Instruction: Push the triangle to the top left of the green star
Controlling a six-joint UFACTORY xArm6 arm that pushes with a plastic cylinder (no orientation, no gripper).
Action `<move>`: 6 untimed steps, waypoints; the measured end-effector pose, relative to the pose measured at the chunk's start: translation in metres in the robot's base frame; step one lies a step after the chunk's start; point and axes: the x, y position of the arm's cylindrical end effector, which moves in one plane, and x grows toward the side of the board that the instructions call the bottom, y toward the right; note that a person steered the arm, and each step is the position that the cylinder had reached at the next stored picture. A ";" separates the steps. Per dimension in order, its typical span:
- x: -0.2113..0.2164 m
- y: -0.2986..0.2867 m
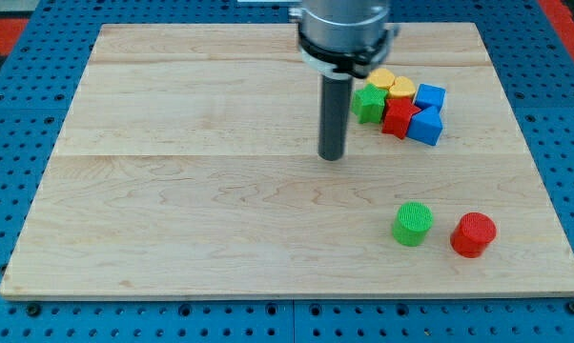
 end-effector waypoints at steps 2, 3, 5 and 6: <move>0.001 0.100; 0.001 0.109; -0.033 0.134; -0.062 0.143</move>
